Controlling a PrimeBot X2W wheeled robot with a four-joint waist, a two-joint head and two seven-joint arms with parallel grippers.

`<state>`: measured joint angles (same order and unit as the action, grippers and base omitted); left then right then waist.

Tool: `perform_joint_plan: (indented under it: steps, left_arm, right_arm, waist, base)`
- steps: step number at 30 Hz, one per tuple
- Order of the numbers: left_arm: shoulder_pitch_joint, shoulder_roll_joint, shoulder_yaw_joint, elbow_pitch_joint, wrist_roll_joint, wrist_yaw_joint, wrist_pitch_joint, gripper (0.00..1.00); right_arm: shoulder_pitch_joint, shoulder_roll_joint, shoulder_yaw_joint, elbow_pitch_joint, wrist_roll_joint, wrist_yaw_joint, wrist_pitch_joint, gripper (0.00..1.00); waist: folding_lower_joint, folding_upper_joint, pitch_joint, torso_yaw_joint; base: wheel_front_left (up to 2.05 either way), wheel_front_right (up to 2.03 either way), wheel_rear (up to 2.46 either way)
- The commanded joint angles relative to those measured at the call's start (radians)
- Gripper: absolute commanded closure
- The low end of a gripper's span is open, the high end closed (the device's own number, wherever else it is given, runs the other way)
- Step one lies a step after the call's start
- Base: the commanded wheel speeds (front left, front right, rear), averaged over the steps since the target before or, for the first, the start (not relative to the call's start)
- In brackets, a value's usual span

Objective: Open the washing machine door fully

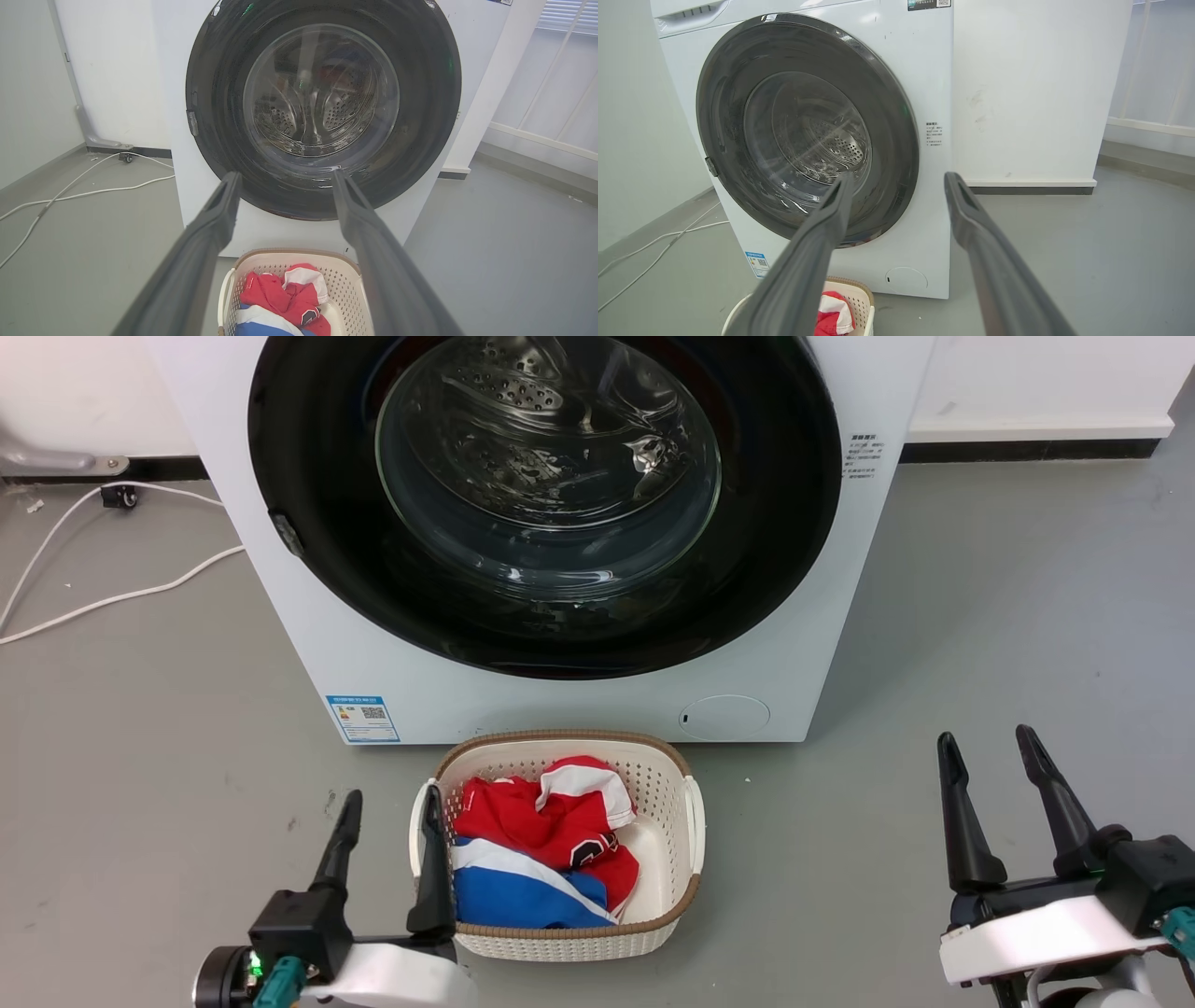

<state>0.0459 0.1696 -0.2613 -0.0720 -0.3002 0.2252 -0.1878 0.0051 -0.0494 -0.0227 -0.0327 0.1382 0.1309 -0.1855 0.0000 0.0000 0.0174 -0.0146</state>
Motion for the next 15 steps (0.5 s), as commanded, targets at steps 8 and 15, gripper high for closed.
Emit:
perform_joint_plan:
  steps: [8,15]
  left_arm:
    - [0.015,-0.016,-0.005,0.021,0.006,-0.043,-0.023,0.00]
    - [0.046,-0.081,0.109,0.035,0.021,-0.173,-0.039,0.00]
  right_arm:
    - [0.014,-0.002,0.005,-0.022,-0.090,0.000,-0.025,0.00]
    - [0.023,-0.002,0.008,-0.035,-0.113,0.000,-0.040,0.00]
  waist:
    - [0.0000,0.0000,-0.004,0.001]
    - [0.0000,0.0000,-0.006,0.001]
  base:
    - [0.00,0.00,0.00]
    - [0.00,0.00,0.00]
